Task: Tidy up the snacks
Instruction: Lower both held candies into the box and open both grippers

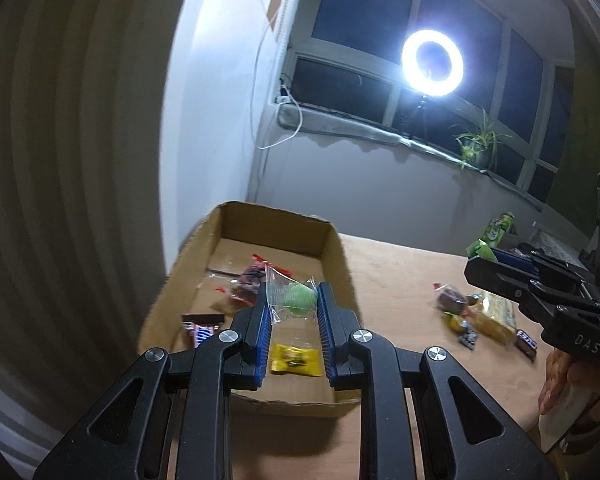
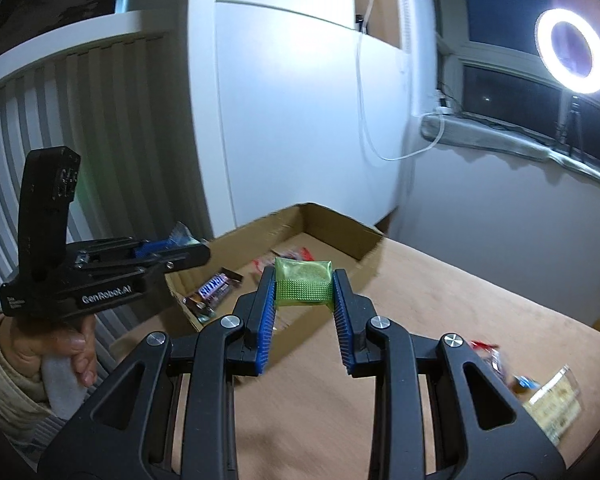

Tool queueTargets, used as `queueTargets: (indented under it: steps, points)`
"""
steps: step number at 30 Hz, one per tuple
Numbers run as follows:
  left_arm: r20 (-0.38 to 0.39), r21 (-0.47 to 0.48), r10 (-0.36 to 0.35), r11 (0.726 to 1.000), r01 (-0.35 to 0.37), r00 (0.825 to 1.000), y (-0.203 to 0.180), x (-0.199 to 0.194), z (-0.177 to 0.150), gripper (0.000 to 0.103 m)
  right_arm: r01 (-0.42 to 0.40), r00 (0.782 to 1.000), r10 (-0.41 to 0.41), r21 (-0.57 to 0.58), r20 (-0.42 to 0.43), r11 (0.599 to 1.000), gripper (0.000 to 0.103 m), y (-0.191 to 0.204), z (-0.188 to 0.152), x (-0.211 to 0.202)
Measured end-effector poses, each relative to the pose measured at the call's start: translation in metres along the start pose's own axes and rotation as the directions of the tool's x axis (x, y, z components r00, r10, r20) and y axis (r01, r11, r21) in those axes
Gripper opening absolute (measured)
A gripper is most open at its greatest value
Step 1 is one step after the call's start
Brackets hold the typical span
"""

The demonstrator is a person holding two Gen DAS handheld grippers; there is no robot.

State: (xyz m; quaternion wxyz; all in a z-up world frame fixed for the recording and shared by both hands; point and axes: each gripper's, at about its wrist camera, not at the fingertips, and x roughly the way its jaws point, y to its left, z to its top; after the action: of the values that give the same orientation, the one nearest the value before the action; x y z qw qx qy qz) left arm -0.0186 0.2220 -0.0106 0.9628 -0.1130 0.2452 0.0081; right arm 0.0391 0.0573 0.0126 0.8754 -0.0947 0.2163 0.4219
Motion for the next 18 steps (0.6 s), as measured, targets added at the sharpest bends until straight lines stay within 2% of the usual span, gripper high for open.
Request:
queueTargets:
  steps: [13,14,15,16,18]
  points:
    - [-0.066,-0.024,0.011,1.0,-0.013,0.998,0.022,0.033,-0.006,0.021,-0.083,0.996,0.081,-0.042,-0.048,0.996,0.029,0.012,0.018,0.075]
    - [-0.072,-0.029,0.019,0.999,-0.021,0.997,0.025,0.035,-0.007,0.024,-0.093,0.993,0.09,-0.04,-0.074,0.995,0.036,0.013,0.018,0.085]
    - [-0.077,-0.035,0.025,0.999,-0.028,0.997,0.027,0.036,-0.008,0.032,-0.097,0.992,0.094,-0.039,-0.086,0.994,0.044,0.013,0.017,0.09]
    - [-0.08,-0.044,0.033,0.998,-0.037,0.996,0.03,0.036,-0.009,0.038,-0.096,0.993,0.093,-0.033,-0.077,0.995,0.048,0.014,0.016,0.091]
    - [-0.071,-0.056,0.054,0.997,-0.058,0.996,0.035,0.034,-0.011,0.058,-0.096,0.993,0.094,-0.022,-0.069,0.995,0.057,0.012,0.013,0.09]
